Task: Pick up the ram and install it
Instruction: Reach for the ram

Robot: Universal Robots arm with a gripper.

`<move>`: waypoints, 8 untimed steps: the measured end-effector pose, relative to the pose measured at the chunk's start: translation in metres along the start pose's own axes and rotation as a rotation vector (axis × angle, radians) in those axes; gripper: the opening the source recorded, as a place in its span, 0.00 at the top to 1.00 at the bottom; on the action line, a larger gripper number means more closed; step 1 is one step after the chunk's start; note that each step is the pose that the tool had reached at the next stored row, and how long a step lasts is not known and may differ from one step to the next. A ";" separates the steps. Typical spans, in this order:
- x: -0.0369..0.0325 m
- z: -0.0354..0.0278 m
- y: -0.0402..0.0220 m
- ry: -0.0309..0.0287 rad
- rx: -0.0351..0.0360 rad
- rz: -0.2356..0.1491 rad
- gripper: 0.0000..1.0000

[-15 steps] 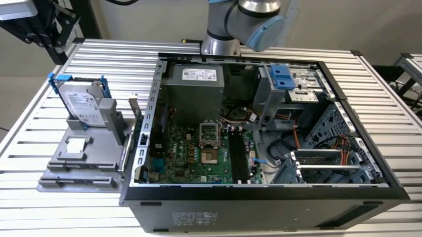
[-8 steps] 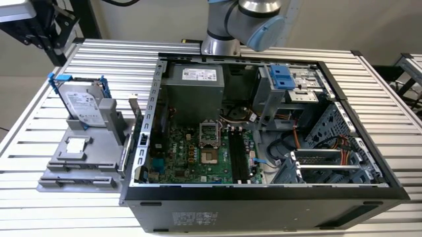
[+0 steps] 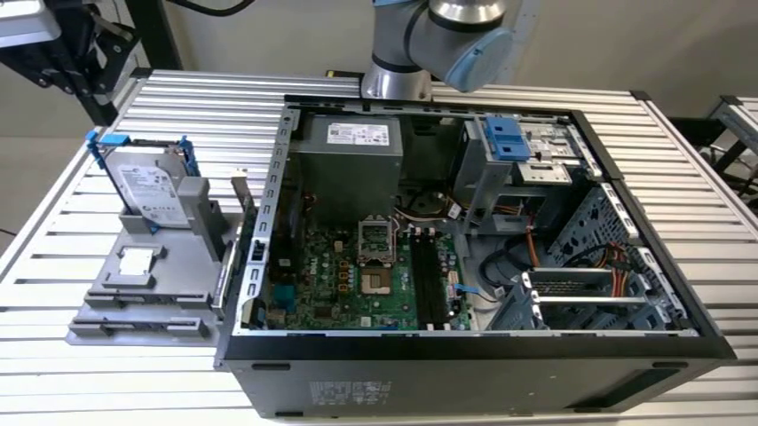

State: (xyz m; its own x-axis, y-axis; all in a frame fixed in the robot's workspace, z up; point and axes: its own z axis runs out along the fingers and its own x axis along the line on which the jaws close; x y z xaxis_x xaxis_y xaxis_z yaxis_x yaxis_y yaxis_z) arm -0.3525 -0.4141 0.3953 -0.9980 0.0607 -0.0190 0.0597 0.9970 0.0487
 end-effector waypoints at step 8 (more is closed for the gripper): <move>-0.0003 -0.0002 -0.0039 0.0013 -0.0005 -0.025 1.00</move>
State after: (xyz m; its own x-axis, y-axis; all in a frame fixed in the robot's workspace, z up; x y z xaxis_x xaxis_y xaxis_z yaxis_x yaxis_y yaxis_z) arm -0.3524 -0.4180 0.3953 -0.9992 0.0353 -0.0189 0.0344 0.9982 0.0488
